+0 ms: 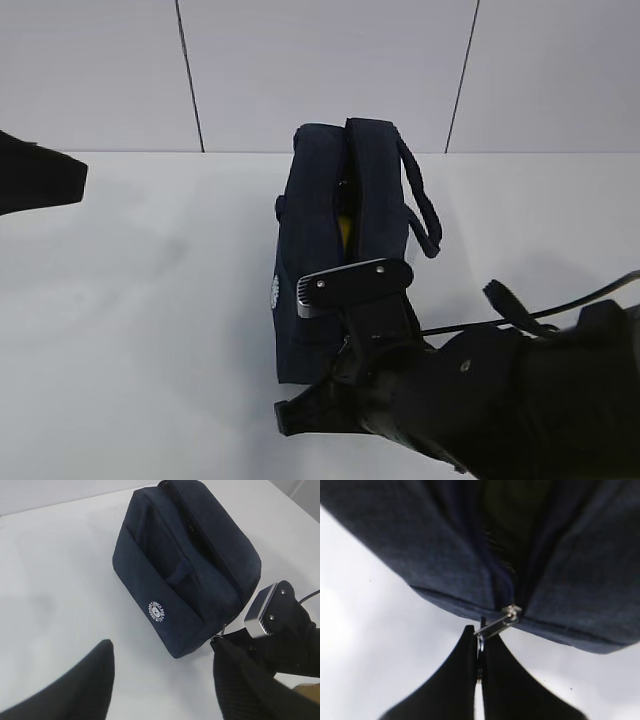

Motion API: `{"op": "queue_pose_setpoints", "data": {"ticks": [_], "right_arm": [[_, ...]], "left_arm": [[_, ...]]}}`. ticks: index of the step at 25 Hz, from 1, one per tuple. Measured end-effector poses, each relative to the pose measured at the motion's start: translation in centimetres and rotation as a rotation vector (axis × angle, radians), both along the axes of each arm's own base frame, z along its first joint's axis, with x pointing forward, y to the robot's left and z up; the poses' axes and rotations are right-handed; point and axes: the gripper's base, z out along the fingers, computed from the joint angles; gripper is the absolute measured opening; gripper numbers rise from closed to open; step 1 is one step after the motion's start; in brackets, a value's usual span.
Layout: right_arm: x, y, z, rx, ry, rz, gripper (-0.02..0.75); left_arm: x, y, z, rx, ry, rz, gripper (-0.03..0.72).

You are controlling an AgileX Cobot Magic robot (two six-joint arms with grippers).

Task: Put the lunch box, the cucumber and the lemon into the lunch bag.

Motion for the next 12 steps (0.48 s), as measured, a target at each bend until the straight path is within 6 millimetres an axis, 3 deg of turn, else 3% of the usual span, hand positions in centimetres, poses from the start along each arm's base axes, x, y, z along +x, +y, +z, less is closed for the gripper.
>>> {"op": "queue_pose_setpoints", "data": {"ticks": [12], "right_arm": [[-1.4,-1.7,3.0,-0.027,-0.027,0.067,0.02]], "left_arm": [[0.0,0.0,0.0,-0.001,-0.002,0.001,0.441]]}}
